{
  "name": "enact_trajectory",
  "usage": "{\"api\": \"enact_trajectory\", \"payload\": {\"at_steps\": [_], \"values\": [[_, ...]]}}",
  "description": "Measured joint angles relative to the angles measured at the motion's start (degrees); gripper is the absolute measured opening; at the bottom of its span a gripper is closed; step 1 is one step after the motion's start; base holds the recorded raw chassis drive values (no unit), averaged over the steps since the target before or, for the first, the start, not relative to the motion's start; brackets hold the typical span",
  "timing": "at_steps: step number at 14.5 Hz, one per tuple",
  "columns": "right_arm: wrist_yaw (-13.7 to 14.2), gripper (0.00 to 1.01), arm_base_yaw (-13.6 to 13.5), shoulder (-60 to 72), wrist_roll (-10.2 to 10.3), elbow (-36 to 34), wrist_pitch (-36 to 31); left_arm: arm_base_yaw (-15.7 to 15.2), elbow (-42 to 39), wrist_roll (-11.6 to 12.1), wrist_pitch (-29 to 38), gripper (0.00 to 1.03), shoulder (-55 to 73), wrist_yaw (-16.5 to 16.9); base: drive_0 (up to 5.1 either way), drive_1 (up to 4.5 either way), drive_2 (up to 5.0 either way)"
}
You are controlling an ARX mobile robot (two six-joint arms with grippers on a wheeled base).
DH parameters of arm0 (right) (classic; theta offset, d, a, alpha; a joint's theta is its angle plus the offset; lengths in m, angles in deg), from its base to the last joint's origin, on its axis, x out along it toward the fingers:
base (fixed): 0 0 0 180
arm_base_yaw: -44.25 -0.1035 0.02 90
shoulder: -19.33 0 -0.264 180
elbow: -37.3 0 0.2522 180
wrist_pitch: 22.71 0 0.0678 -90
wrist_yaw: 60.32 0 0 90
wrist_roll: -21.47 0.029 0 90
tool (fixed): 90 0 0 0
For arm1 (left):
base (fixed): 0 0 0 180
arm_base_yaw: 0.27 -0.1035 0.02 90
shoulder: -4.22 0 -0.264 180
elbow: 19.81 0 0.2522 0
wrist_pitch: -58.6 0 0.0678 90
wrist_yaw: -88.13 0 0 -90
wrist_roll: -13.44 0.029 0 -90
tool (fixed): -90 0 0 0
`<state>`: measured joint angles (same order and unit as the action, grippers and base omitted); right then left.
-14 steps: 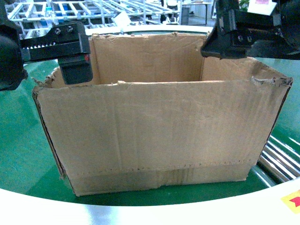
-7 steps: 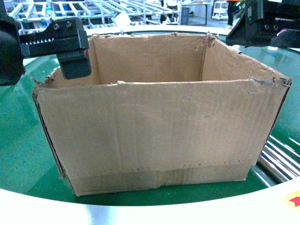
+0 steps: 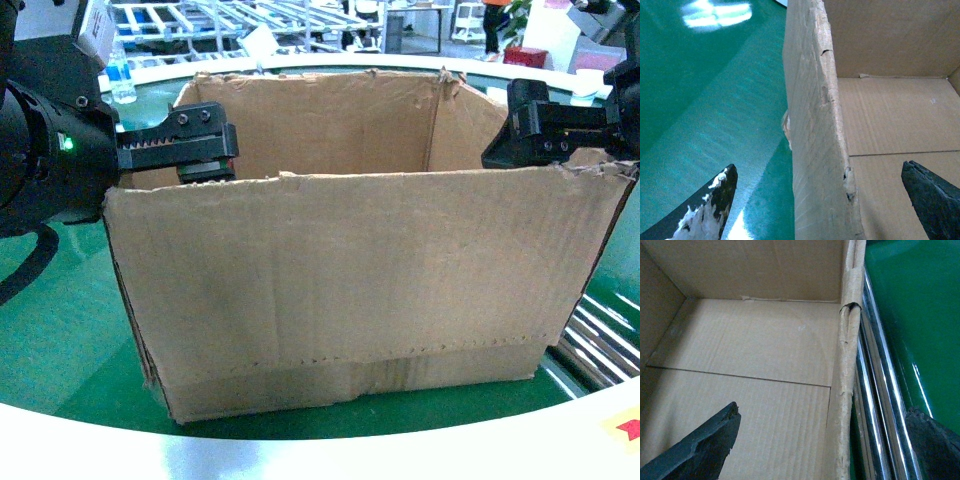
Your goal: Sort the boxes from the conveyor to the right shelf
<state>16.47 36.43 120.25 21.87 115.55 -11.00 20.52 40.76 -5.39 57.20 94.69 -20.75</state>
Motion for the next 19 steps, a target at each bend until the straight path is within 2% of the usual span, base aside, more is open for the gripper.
{"api": "enact_trajectory", "payload": {"at_steps": [8,9,10,12,13,14,15,18,19], "values": [[-0.57,0.98,0.0,0.22,-1.01,0.33,0.52,0.48,0.5,-1.75,-1.81,0.98,-0.24,-1.07,0.0,0.0,0.0],[-0.57,0.92,0.0,0.22,-1.09,0.33,0.55,0.48,0.5,-1.77,-1.81,0.77,-0.24,-1.42,0.0,0.0,0.0],[-0.48,0.63,0.02,0.22,-1.4,0.33,0.52,0.31,0.5,-1.75,-1.84,0.49,-0.33,-2.12,0.0,0.0,0.0],[-0.57,0.33,-0.04,0.22,-1.51,0.33,0.48,0.87,0.5,-1.9,-1.84,0.23,-0.37,-1.27,0.0,0.0,0.0],[-0.52,0.22,0.0,0.22,-1.49,0.33,0.52,0.79,0.52,-1.9,-1.79,0.12,-0.37,-1.2,0.0,0.0,0.0],[-0.17,0.12,0.02,0.22,-1.49,0.33,0.5,0.76,0.52,-1.81,-1.9,0.03,-0.37,-1.29,0.0,0.0,0.0],[0.02,0.02,0.0,0.22,-1.51,0.33,0.5,0.81,0.52,-1.75,-1.92,0.03,-0.37,-1.44,0.0,0.0,0.0],[0.17,0.02,0.0,0.2,-1.51,0.33,0.28,0.81,0.55,-1.7,-1.77,0.03,-0.5,-1.57,0.0,0.0,0.0],[-0.07,0.02,-0.04,-0.68,-0.74,-0.22,-0.02,0.81,0.42,-0.26,-0.28,0.03,-1.22,-2.14,0.0,0.0,0.0]]}}
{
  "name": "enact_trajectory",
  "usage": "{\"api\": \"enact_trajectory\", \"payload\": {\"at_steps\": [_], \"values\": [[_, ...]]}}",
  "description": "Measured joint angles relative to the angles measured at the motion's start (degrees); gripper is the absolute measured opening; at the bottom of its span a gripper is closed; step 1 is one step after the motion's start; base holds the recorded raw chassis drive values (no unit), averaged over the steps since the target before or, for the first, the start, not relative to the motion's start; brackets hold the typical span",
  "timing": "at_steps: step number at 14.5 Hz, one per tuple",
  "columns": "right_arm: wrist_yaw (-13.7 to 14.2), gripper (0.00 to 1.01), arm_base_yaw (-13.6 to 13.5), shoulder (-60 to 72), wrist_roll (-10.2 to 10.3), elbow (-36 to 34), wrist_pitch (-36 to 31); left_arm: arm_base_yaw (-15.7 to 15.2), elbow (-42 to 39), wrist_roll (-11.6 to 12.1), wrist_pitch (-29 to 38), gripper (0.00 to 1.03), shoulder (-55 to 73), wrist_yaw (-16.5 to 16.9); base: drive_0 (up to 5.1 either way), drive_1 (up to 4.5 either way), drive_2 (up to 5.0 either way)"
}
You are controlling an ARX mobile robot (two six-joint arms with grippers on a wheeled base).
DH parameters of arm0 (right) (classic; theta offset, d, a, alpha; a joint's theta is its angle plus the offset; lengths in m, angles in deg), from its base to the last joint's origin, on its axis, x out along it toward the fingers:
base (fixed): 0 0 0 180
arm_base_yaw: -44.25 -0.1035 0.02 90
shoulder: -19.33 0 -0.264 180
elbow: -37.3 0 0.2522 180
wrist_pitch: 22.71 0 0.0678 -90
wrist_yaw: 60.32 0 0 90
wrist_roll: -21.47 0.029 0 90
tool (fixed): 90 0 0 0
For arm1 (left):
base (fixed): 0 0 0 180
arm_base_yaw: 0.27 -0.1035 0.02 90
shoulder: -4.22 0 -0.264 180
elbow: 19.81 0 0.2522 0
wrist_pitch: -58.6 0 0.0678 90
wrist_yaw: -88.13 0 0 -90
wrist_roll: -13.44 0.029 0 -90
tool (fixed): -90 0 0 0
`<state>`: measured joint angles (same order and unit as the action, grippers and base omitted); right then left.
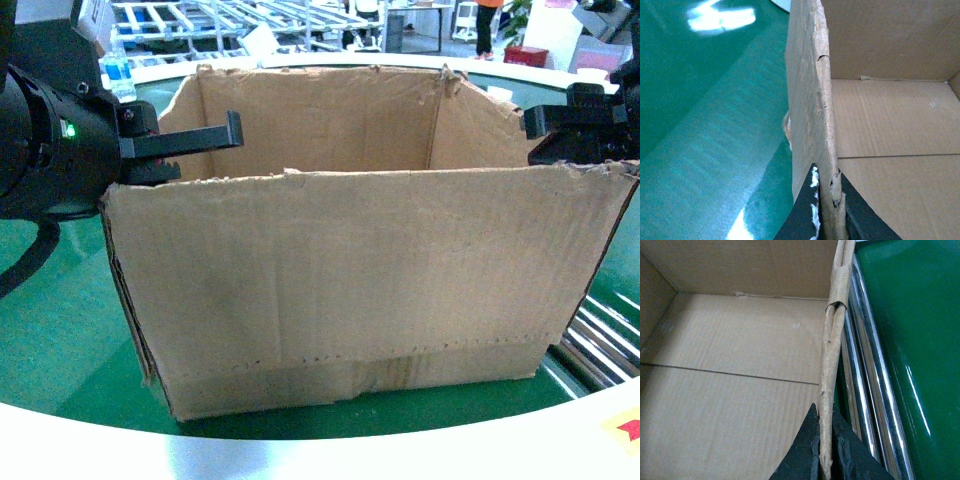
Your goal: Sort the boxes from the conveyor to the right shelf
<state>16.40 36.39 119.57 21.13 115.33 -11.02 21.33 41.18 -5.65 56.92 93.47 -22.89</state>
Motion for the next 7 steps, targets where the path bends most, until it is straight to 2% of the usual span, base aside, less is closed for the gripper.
{"api": "enact_trajectory", "payload": {"at_steps": [3,5,6,7], "values": [[-2.71,0.02,-0.35,-5.97,2.43,-0.39,-0.76,0.17,-0.09,4.31,1.25,0.03,-7.26,-1.97,0.0,0.0,0.0],[-3.85,0.02,-0.33,-12.11,3.34,-0.39,-0.5,1.29,-0.09,6.03,0.79,0.03,-12.9,-3.48,0.0,0.0,0.0],[-4.72,0.02,0.5,-15.32,3.93,-0.74,-0.15,2.58,-0.09,7.78,1.73,0.03,-15.85,-4.72,0.0,0.0,0.0],[-4.96,0.02,0.87,-16.81,4.39,-0.74,-0.26,2.69,-0.07,8.41,2.27,0.03,-16.9,-4.68,0.0,0.0,0.0]]}}
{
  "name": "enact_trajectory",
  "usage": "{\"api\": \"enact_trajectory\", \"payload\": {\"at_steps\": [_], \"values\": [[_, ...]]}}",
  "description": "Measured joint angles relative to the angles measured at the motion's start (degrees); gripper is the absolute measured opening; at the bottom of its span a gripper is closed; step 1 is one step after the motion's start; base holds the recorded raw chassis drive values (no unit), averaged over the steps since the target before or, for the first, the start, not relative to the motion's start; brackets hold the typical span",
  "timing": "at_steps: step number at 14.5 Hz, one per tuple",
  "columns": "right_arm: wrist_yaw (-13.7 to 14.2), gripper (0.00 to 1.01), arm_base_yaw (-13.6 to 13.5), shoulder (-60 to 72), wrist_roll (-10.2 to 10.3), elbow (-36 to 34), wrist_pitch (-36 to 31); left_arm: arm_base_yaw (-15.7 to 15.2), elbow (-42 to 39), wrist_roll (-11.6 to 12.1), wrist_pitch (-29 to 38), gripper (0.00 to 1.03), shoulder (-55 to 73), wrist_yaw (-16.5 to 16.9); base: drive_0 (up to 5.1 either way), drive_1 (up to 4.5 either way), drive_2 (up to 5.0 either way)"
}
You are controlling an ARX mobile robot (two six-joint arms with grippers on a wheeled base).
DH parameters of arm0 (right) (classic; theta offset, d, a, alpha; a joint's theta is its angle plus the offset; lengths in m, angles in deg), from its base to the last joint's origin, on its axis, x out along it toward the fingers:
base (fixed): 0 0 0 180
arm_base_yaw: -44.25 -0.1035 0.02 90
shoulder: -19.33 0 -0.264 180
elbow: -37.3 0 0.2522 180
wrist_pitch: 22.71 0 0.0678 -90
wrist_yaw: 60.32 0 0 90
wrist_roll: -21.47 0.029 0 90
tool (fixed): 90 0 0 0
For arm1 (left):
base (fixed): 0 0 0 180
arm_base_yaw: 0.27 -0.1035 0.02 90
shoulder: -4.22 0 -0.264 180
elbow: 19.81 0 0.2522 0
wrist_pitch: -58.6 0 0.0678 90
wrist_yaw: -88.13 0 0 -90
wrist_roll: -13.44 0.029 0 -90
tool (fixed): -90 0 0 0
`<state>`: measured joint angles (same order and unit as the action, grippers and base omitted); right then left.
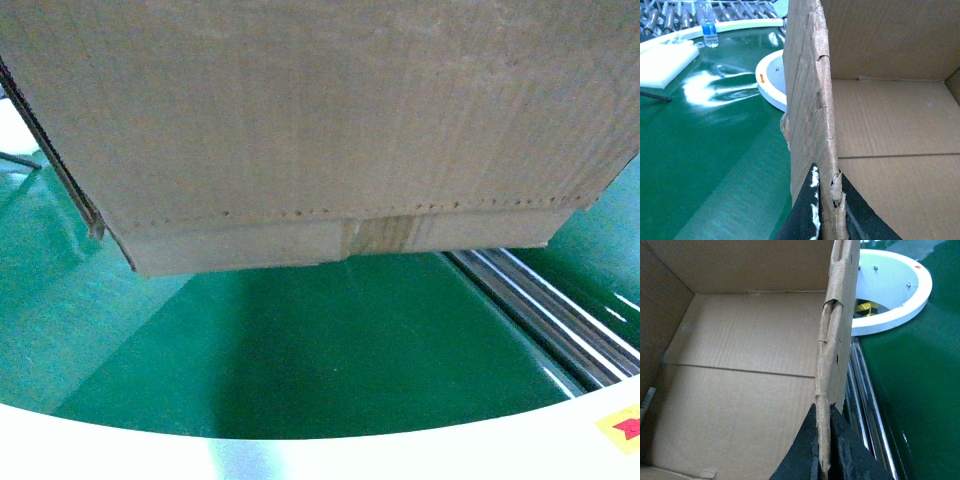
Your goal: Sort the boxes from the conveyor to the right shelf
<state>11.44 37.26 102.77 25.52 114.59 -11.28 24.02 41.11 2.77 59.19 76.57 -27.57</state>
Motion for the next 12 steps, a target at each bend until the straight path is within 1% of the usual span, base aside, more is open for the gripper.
{"api": "enact_trajectory", "payload": {"at_steps": [4,12], "values": [[-0.02,0.02,-0.13,0.48,0.48,-0.28,0.26,0.09,0.02,0.31,-0.59,0.03,0.44,-0.02,0.0,0.0,0.0],[-0.04,0.02,-0.11,0.48,0.63,-0.28,0.26,0.09,0.02,0.46,-0.57,0.03,0.42,0.0,-1.6,-1.6,-1.6]]}}
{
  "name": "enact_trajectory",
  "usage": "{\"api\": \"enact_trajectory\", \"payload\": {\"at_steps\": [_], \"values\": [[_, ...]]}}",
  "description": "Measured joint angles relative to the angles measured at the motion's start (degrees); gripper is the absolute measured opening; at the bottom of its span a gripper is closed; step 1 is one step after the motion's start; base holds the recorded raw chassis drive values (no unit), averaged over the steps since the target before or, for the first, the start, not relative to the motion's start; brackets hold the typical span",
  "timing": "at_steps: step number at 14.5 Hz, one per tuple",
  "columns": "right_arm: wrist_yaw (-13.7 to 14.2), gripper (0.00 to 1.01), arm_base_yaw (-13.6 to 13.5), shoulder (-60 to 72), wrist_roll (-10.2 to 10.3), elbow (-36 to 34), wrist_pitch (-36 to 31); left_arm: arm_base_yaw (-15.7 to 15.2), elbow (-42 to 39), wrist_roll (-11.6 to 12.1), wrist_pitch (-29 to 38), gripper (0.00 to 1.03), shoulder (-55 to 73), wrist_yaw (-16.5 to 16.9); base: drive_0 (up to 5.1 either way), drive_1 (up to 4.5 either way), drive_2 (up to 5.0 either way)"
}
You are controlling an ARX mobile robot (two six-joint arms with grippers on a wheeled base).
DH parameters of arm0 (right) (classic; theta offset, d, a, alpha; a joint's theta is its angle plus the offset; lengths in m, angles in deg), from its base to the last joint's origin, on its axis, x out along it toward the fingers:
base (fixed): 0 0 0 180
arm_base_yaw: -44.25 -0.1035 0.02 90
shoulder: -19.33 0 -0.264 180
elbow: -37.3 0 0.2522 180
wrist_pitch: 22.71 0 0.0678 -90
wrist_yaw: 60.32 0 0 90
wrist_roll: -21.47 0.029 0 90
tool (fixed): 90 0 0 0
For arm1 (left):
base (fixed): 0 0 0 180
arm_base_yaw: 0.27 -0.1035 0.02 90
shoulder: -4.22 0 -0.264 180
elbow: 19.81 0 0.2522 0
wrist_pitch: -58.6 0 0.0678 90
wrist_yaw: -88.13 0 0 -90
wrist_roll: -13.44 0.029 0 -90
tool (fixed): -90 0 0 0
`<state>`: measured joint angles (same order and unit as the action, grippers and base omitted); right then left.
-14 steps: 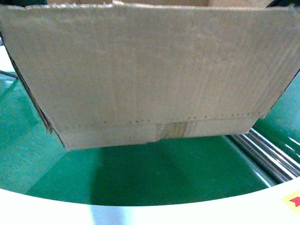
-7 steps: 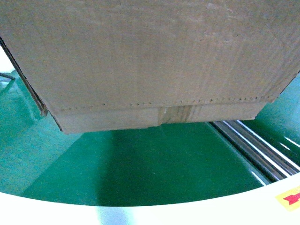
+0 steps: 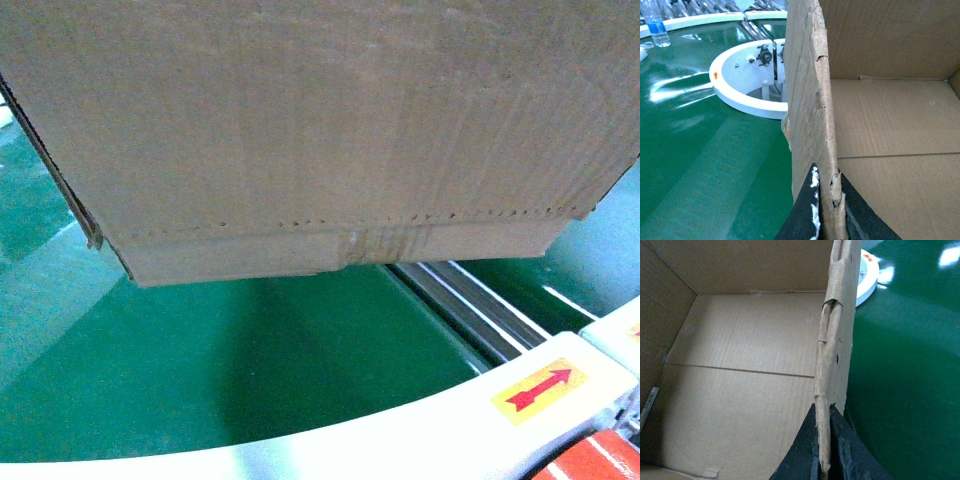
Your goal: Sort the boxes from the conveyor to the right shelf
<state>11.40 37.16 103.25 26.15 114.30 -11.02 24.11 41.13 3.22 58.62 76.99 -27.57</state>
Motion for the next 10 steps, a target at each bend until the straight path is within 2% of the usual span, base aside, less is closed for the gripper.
{"api": "enact_trajectory", "payload": {"at_steps": [10], "values": [[0.0,0.02,0.0,0.0,0.0,0.0,0.0,0.0,0.0,0.02,0.0,0.03,0.0,0.0,-1.4,-1.36,-1.4]]}}
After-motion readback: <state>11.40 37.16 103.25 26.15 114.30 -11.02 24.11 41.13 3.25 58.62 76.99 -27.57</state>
